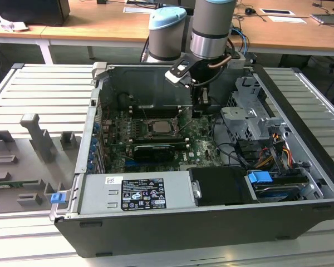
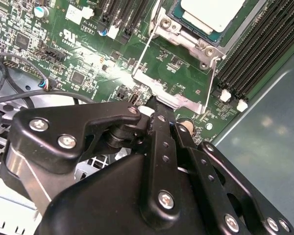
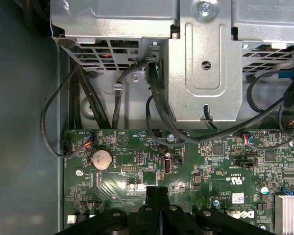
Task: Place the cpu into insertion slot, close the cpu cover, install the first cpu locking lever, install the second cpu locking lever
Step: 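Close the cpu cover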
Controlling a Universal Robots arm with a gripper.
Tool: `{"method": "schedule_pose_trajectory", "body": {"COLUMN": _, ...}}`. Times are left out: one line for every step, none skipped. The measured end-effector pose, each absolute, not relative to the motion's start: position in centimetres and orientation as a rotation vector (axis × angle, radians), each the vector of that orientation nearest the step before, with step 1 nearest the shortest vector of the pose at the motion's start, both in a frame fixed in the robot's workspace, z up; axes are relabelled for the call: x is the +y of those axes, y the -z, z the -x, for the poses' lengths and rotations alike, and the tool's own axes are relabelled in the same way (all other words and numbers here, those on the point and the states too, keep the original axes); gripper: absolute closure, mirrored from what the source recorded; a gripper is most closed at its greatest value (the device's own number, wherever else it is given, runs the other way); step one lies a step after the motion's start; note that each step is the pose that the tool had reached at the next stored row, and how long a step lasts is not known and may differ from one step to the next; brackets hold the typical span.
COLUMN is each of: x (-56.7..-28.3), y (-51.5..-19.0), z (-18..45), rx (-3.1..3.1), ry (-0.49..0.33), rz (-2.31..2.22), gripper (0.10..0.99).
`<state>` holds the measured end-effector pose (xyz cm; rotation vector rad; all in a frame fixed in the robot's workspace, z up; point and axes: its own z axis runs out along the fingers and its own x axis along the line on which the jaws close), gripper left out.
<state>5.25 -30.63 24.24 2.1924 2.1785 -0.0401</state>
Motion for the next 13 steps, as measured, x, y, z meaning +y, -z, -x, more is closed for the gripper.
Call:
{"method": "schedule_pose_trajectory", "body": {"x": -30.62, "y": -24.24, "z": -5.21, "rx": 2.179, "ry": 0.040, "rz": -2.192, "gripper": 0.980}}
{"method": "schedule_pose_trajectory", "body": {"x": -30.62, "y": -24.24, "z": -5.19, "rx": 2.179, "ry": 0.040, "rz": -2.192, "gripper": 0.980}}
{"method": "schedule_pose_trajectory", "body": {"x": -30.62, "y": -24.24, "z": -5.15, "rx": 2.179, "ry": 0.040, "rz": -2.192, "gripper": 0.980}}
{"method": "schedule_pose_trajectory", "body": {"x": -30.63, "y": -24.24, "z": -5.13, "rx": 2.179, "ry": 0.040, "rz": -2.192, "gripper": 0.980}}
{"method": "schedule_pose_trajectory", "body": {"x": -30.63, "y": -24.24, "z": -5.11, "rx": 2.179, "ry": 0.040, "rz": -2.192, "gripper": 0.980}}
{"method": "schedule_pose_trajectory", "body": {"x": -30.63, "y": -24.24, "z": -5.09, "rx": 2.179, "ry": 0.040, "rz": -2.192, "gripper": 0.980}}
{"method": "schedule_pose_trajectory", "body": {"x": -30.63, "y": -24.24, "z": -5.07, "rx": 2.179, "ry": 0.040, "rz": -2.192, "gripper": 0.980}}
{"method": "schedule_pose_trajectory", "body": {"x": -30.62, "y": -24.24, "z": -5.05, "rx": 2.179, "ry": 0.040, "rz": -2.192, "gripper": 0.980}}
{"method": "schedule_pose_trajectory", "body": {"x": -30.62, "y": -24.24, "z": -5.03, "rx": 2.179, "ry": 0.040, "rz": -2.192, "gripper": 0.980}}
{"method": "schedule_pose_trajectory", "body": {"x": -30.62, "y": -24.24, "z": -5.02, "rx": 2.179, "ry": 0.040, "rz": -2.192, "gripper": 0.980}}
{"method": "schedule_pose_trajectory", "body": {"x": -30.62, "y": -24.24, "z": -4.99, "rx": 2.179, "ry": 0.040, "rz": -2.192, "gripper": 0.980}}
{"method": "schedule_pose_trajectory", "body": {"x": -30.63, "y": -24.24, "z": -4.97, "rx": 2.179, "ry": 0.040, "rz": -2.192, "gripper": 0.980}}
{"method": "schedule_pose_trajectory", "body": {"x": -30.63, "y": -24.24, "z": -4.92, "rx": 2.179, "ry": 0.040, "rz": -2.192, "gripper": 0.980}}
